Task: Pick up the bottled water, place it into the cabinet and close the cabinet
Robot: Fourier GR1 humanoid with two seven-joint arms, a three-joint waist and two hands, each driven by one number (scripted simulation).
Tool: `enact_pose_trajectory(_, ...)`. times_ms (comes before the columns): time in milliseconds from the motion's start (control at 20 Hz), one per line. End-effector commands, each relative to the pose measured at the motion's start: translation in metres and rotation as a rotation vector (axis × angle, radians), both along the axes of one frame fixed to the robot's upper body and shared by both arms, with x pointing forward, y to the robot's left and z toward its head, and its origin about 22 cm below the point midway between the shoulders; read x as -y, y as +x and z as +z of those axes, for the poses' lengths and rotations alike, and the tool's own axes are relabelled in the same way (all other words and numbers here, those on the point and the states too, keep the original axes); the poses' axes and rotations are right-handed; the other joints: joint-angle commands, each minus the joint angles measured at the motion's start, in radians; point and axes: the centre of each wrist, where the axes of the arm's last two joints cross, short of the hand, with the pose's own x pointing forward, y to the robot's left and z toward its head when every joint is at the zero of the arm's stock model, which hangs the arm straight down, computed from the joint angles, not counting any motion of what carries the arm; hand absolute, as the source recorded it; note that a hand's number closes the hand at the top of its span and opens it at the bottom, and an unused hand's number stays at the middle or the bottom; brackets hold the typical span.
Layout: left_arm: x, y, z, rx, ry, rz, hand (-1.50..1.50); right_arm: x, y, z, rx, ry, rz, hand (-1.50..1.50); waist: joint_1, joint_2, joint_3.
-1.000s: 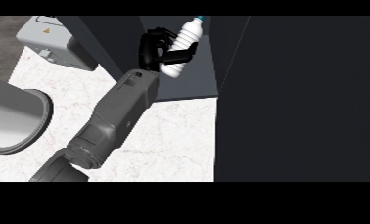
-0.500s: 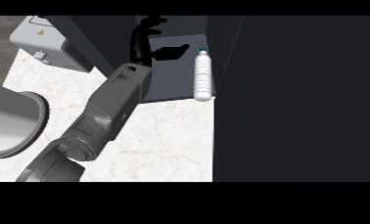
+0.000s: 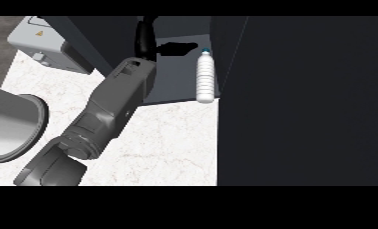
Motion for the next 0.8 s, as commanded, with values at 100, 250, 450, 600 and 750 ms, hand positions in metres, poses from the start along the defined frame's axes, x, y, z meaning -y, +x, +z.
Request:
enact_pose_trajectory(100,0.022,0.0,0.014,0.098,-0.173,-0.133,-1.5,0.003,-0.003,0.009,0.01,0.035,0.015,-1.5,0.012,-0.007,0.0)
enact_pose_trajectory(250,0.024,-0.001,0.012,0.152,-0.208,-0.206,-1.5,-0.009,0.004,0.016,0.025,0.061,0.012,-1.5,0.037,-0.008,0.0)
enact_pose_trajectory(450,0.031,-0.002,0.012,0.149,-0.244,-0.249,-1.5,-0.012,0.005,0.016,0.012,0.067,0.004,-1.5,0.053,-0.018,0.001)
enact_pose_trajectory(600,0.024,-0.006,0.001,0.133,-0.249,-0.255,-1.5,-0.01,-0.009,0.018,-0.002,0.08,0.007,-1.5,0.058,-0.031,0.002)
enact_pose_trajectory(750,0.023,-0.011,-0.009,0.115,-0.264,-0.276,-1.5,-0.014,0.006,0.025,-0.002,0.063,-0.012,-1.5,0.082,-0.03,0.001)
